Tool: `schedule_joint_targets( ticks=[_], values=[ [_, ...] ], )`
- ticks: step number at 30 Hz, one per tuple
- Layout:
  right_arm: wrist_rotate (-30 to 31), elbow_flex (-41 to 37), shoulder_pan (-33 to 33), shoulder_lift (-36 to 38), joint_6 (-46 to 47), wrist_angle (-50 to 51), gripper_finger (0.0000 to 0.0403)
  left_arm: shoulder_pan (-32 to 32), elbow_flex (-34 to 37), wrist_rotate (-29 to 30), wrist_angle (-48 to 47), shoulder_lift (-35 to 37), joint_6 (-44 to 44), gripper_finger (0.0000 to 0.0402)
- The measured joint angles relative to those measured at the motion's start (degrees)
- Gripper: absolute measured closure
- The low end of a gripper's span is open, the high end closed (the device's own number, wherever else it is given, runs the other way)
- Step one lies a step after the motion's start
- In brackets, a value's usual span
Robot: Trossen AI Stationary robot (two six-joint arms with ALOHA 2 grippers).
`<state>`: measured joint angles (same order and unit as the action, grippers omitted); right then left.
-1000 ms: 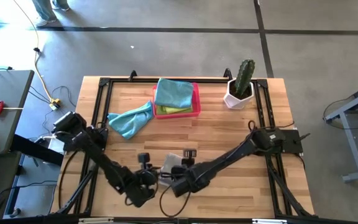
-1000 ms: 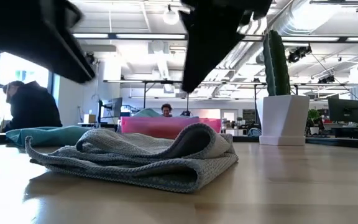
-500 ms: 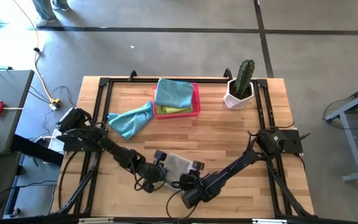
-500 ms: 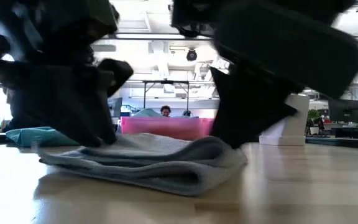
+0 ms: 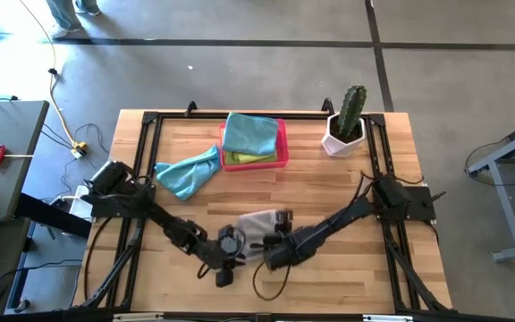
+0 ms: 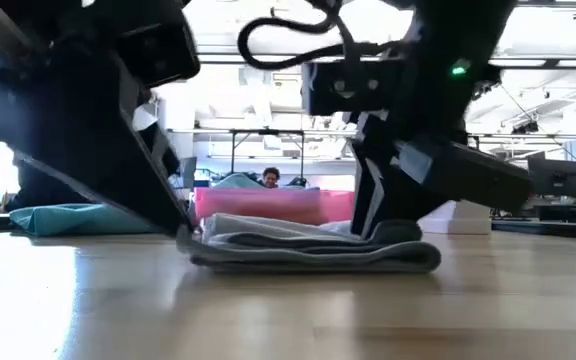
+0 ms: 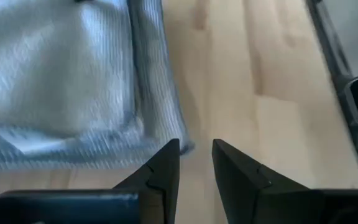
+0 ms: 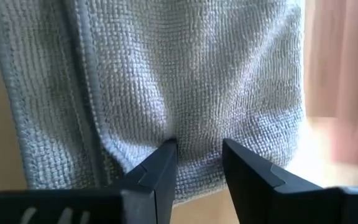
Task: Fold microfiber towels
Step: Fold the gray microfiber cloth, then stack the folded gray microfiber cloth on top of the folded blue microfiber cloth
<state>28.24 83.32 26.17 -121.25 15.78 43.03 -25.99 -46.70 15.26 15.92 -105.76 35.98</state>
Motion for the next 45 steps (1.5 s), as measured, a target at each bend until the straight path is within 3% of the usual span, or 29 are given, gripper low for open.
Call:
schedule_joint_targets(
  ticks=[6,11,14,19,23,27,33,39,45],
  values=[
    [-7.13,-5.28,-4.22,7.63,-1.95,0.0,0.0279,-0.95,-0.53,5.1,1.98,0.16,-4.45,0.0315],
    [-7.85,-13.7,-3.98,18.67,6.39,-4.84,0.0279,1.28,-1.5,10.58,2.16,1.58,-15.22,0.0315],
    [-9.61,-22.3,-3.89,24.09,15.03,-15.47,0.0279,3.82,-1.36,13.03,1.25,1.48,-17.51,0.0315],
    [-12.4,-35.22,-3.71,28.99,30.47,-33.48,0.0279,8.49,-1.36,11.91,-1.67,-1.24,-15.29,0.0315],
    [-17.69,-42.09,-4.92,30.36,37.33,-46.58,0.027,9.85,-1.53,8.85,-2.58,-2.55,-13.21,0.0315],
    [-21.06,-46.5,-6.31,30.38,42.23,-55.4,0.0229,9.55,-1.52,6.19,-3.18,-3.36,-10.78,0.0315],
    [-21.24,-48.27,-8.27,30.35,48.64,-55.84,0.0166,8.84,-1.55,7.37,-2.7,-4.21,-9.63,0.0315],
    [-21.26,-48.6,-9.4,28.15,52.79,-55.79,0.0161,8.67,-1.45,7.96,-1.75,-4.36,-9.61,0.0315],
    [-22.81,-48.58,-9.23,22.7,53.79,-63.7,0.0176,8.69,-1.44,7.92,-1.47,-4.39,-9.96,0.0315]
  ],
)
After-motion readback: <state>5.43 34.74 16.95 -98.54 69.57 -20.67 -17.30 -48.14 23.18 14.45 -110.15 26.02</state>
